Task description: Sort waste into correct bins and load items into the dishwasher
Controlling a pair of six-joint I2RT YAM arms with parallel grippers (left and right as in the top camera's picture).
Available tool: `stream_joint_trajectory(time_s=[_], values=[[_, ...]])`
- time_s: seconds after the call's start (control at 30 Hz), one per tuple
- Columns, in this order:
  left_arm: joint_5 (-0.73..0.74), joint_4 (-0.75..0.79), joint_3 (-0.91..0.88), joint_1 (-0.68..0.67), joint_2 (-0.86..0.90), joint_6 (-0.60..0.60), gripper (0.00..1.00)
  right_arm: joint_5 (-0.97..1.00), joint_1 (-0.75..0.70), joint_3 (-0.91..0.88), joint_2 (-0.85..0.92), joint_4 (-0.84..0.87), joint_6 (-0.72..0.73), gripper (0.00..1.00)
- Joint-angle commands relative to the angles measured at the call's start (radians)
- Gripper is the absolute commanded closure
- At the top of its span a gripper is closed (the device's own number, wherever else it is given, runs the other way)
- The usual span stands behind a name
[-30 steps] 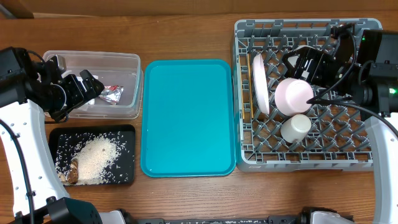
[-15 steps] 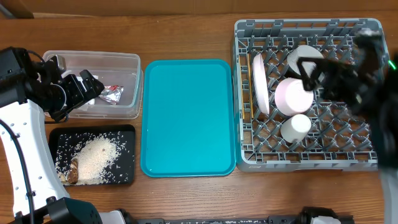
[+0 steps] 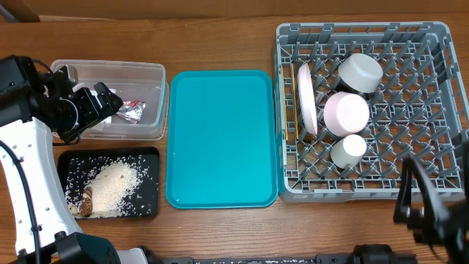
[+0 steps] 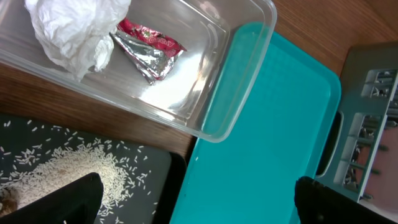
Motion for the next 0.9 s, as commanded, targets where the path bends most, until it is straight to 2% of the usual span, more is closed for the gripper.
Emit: stream_joint_trajectory(time_s=[0.0,0.17,0.47,0.6,0.87], values=[[-0.006,0.001,0.017,-0.002,-0.007,-0.013,0.00,0.056,0.016,-0.167,-0.103,0.066,0.000,0.00],[-0.006,0.002,0.017,-0.002,-0.007,-0.014,0.00,0.051,0.016,-0.463,-0.241,0.276,0.008,0.00],[-0.006,0.001,0.017,-0.002,-0.007,-0.013,0.00,0.052,0.018,-0.957,-0.396,0.764,0.084,0.00],[-0.006,0.001,0.017,-0.002,-0.007,-0.014,0.00,0.052,0.019,-1.082,-0.406,0.826,0.083,0.00],[-0.006,0.001,0.017,-0.002,-0.007,-0.014,0.00,0.052,0.019,-1.190,-0.406,0.759,0.083,0.00]])
